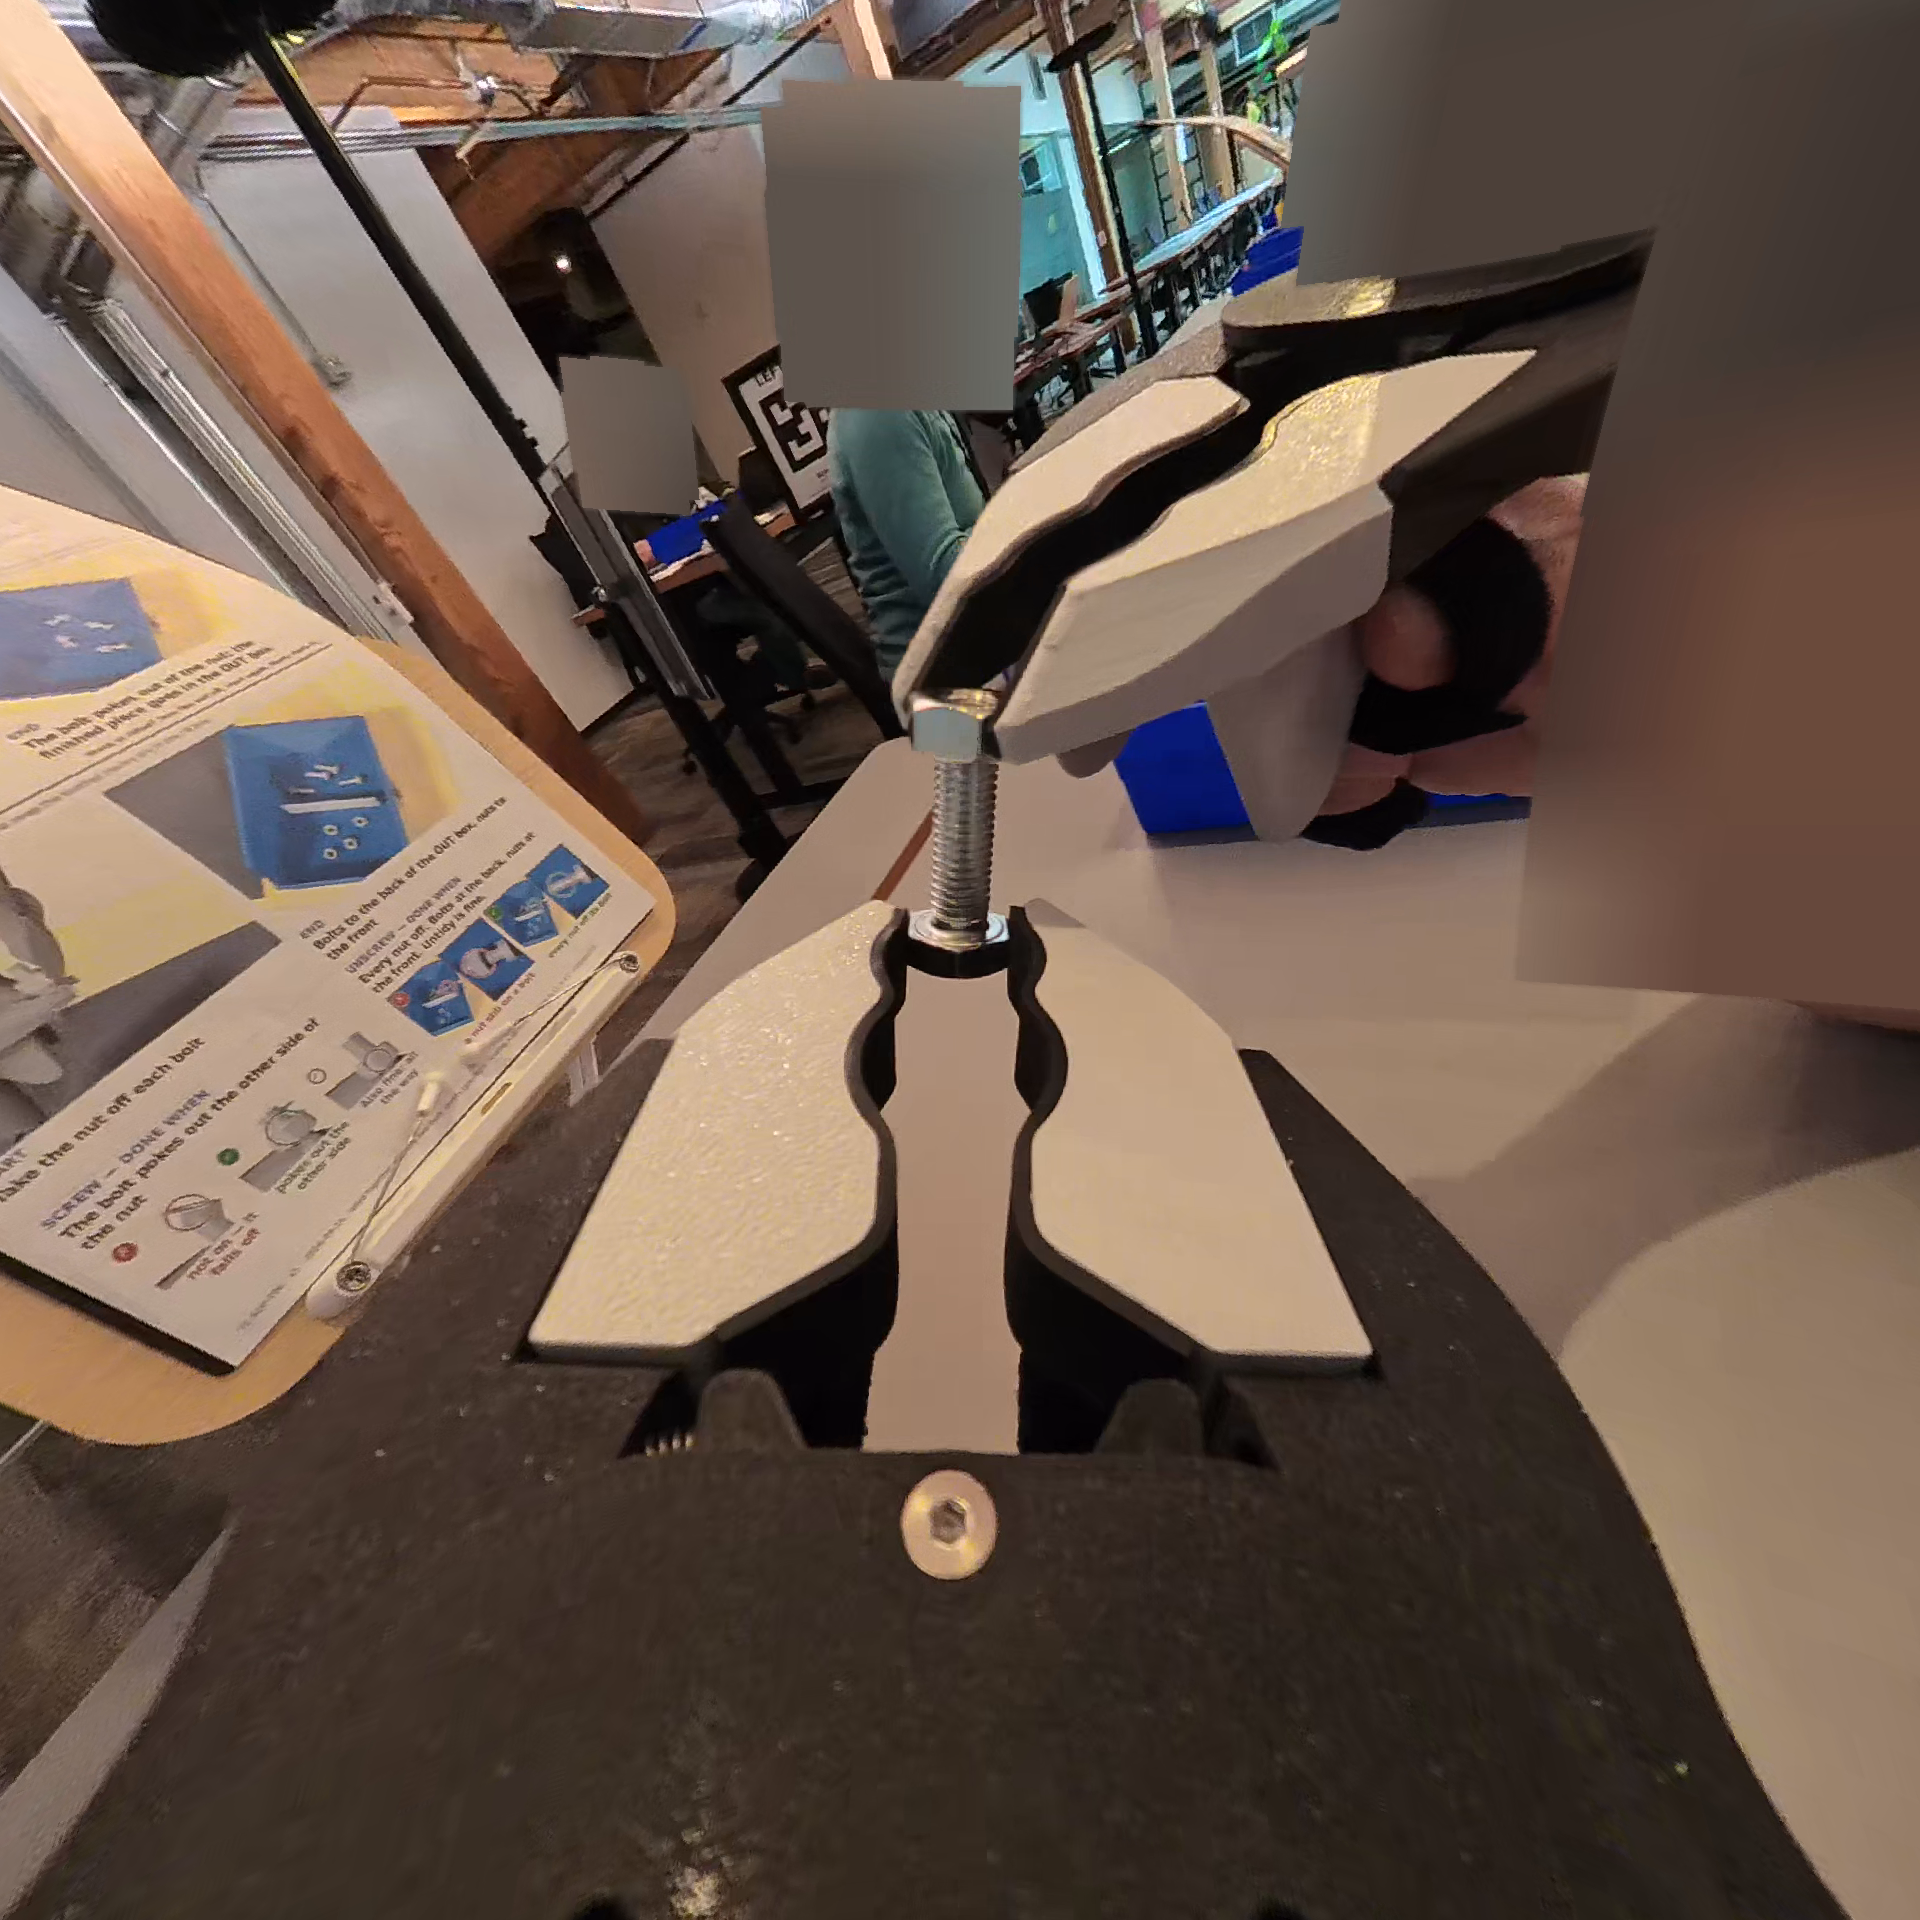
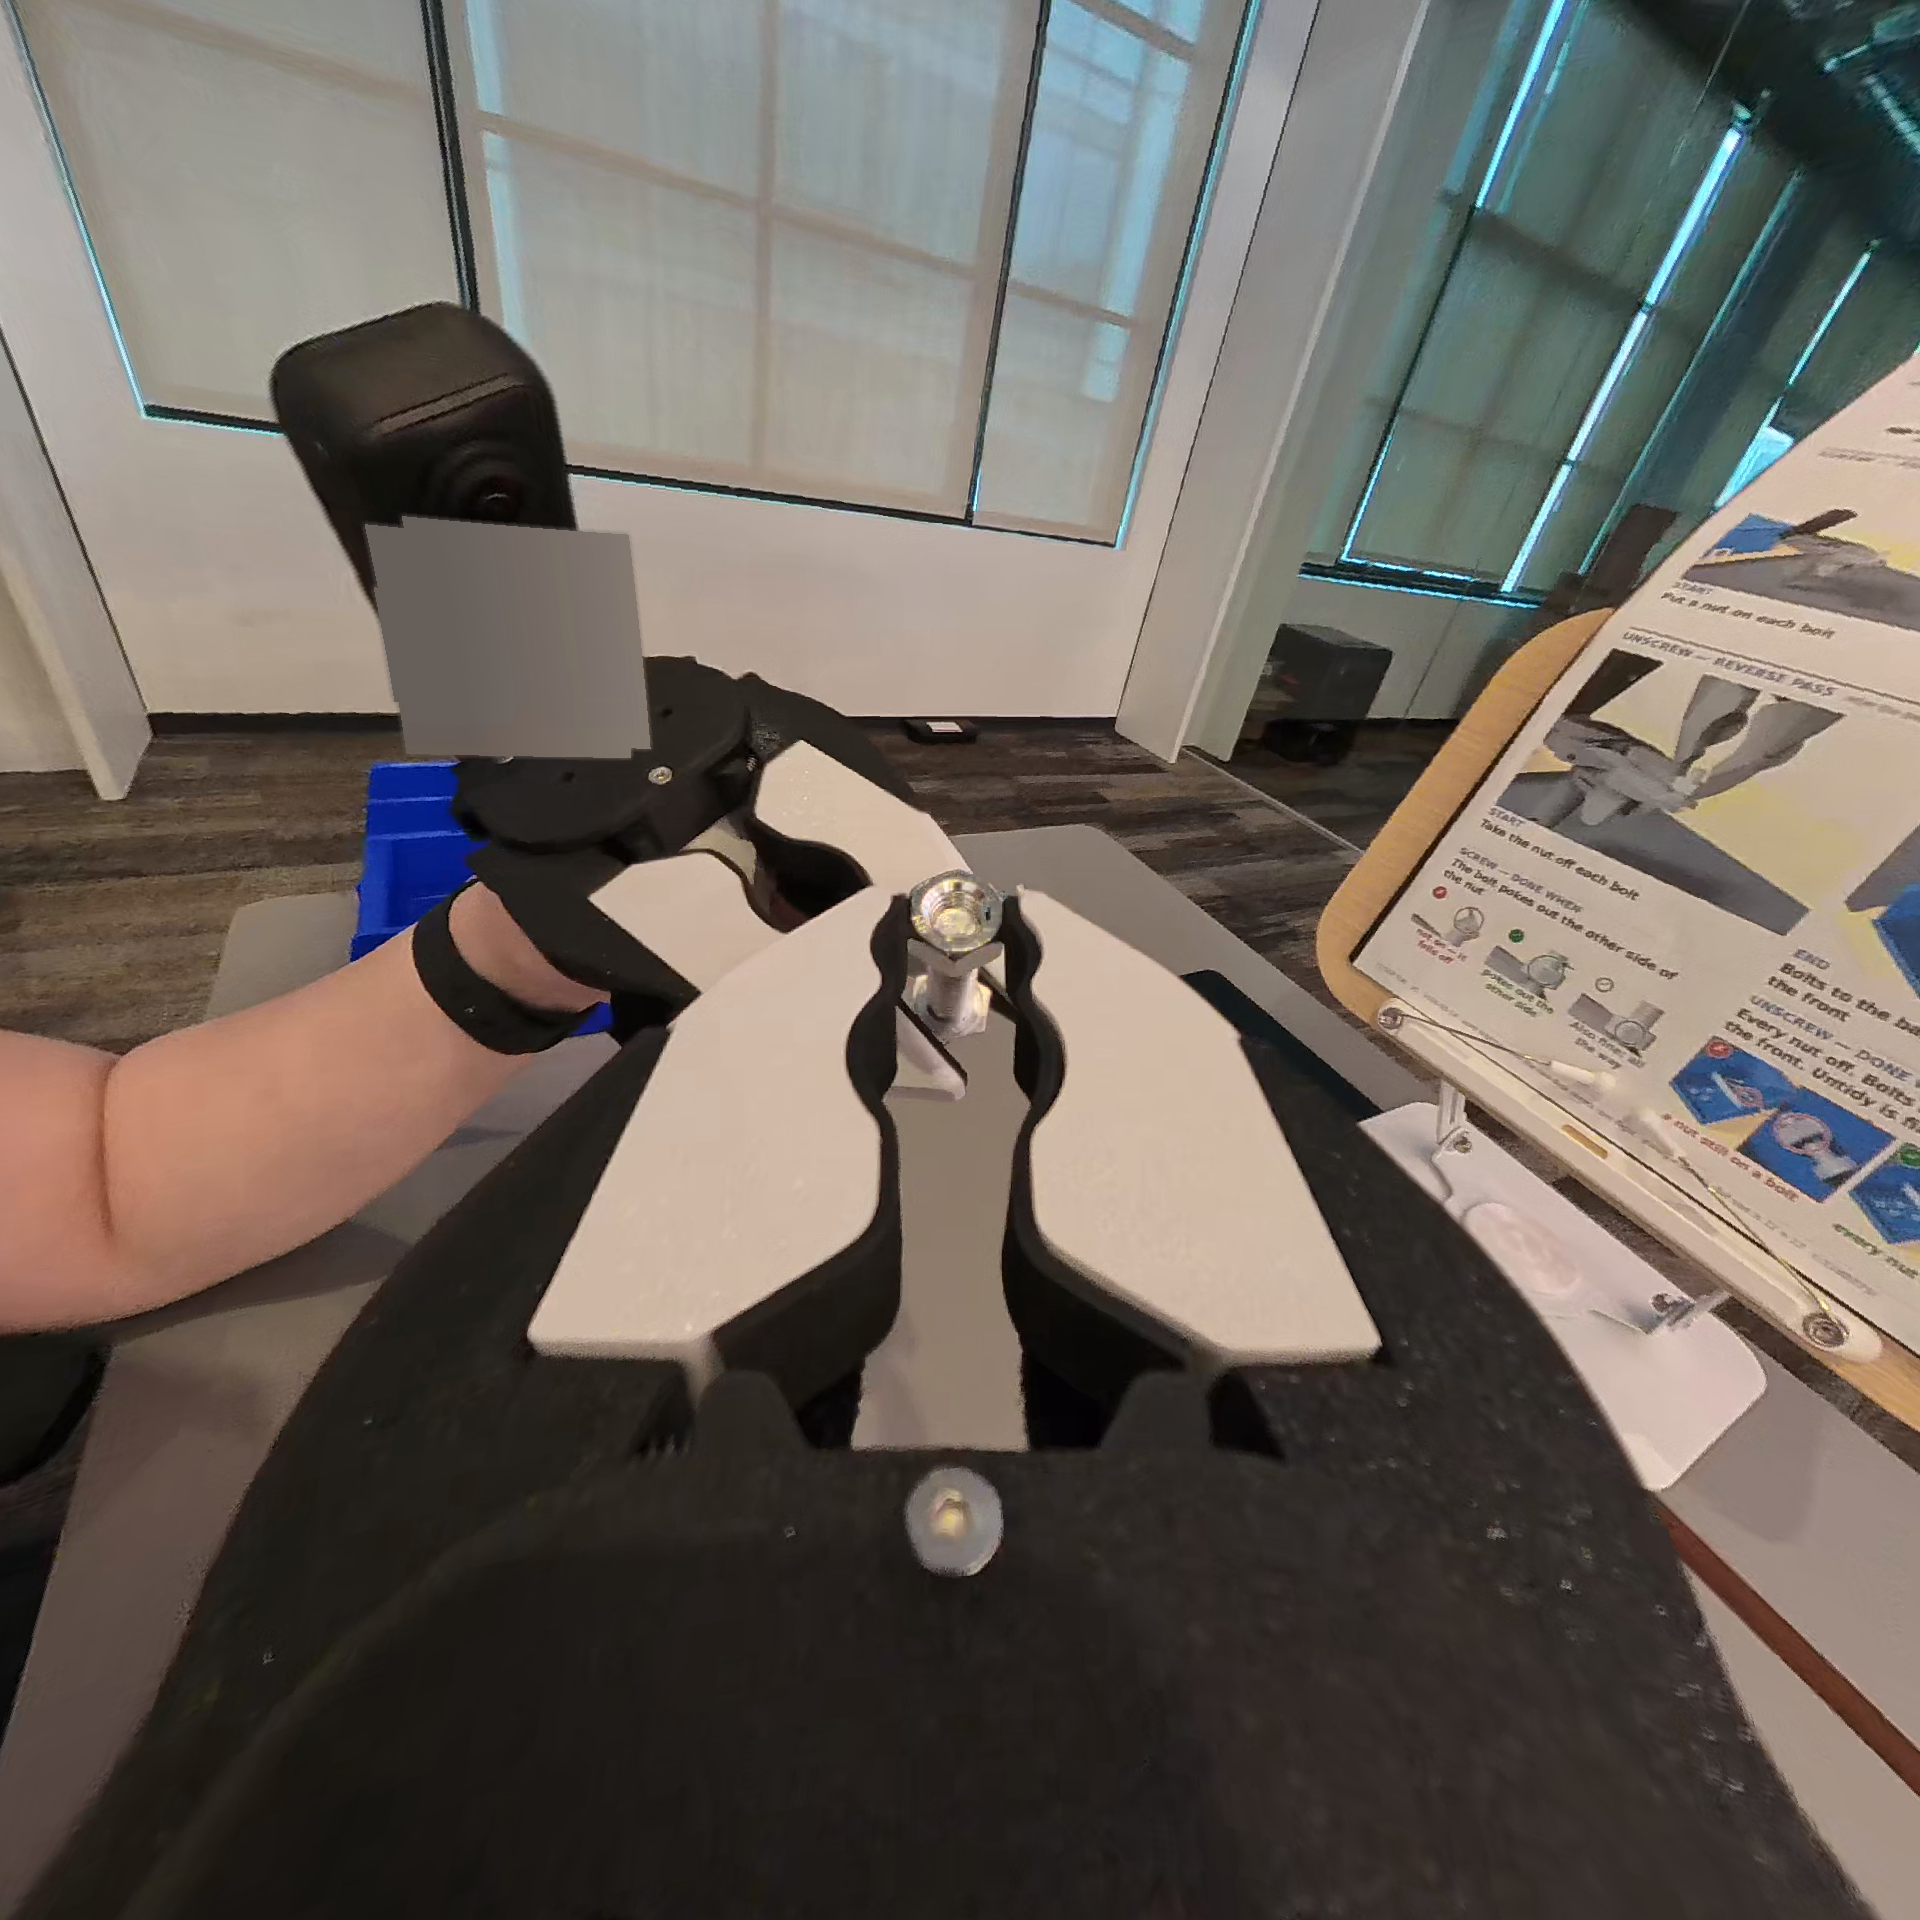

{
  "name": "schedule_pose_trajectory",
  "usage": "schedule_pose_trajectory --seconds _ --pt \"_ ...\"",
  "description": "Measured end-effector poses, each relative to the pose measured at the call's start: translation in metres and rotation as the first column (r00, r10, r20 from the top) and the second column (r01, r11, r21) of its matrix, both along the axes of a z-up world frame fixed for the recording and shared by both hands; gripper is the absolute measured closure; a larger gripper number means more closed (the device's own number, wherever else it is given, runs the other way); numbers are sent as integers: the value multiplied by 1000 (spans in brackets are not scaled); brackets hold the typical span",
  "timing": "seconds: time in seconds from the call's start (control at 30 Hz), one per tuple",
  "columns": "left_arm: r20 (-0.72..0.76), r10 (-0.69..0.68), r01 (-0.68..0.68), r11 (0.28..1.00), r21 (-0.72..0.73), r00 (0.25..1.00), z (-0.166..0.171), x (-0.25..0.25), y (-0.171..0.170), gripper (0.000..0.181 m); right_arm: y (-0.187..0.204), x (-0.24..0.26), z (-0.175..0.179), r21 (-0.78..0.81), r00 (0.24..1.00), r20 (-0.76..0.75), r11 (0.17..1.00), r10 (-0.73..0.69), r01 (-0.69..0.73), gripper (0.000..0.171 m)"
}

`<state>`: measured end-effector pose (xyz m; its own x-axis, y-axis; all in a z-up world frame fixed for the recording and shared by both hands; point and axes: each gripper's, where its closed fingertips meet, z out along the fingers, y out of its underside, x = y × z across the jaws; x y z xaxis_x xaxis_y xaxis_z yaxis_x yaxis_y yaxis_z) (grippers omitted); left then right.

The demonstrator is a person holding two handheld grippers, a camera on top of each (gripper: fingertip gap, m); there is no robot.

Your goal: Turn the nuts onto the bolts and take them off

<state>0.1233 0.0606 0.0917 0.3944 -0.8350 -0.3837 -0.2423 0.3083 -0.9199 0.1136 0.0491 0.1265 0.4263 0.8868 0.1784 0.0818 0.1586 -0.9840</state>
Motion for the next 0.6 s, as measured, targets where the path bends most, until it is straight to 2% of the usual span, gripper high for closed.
schedule_pose_trajectory --seconds 0.07,0.17,0.27,0.37,0.5,0.6 --pt "25 -48 49 998 -27 999 1 1 -5 163 -2 1 0 6 1000 16 1000 26 -27 154" --pt "70 -151 157 984 -85 986 3 2 -15 163 -5 5 0 24 996 33 996 85 -86 143" --pt "78 -237 245 962 -124 968 -1 4 -25 163 -10 11 0 115 986 78 981 146 -154 132" --pt "50 -314 318 934 -160 948 -10 9 -34 163 -35 12 -10 147 936 156 930 315 -337 136" --pt "48 -370 373 912 -171 928 -15 17 -43 163 -37 16 -11 153 925 158 917 346 -369 134" --pt "45 -418 419 889 -185 907 -19 21 -51 163 -49 20 -14 139 885 162 877 437 -459 140"
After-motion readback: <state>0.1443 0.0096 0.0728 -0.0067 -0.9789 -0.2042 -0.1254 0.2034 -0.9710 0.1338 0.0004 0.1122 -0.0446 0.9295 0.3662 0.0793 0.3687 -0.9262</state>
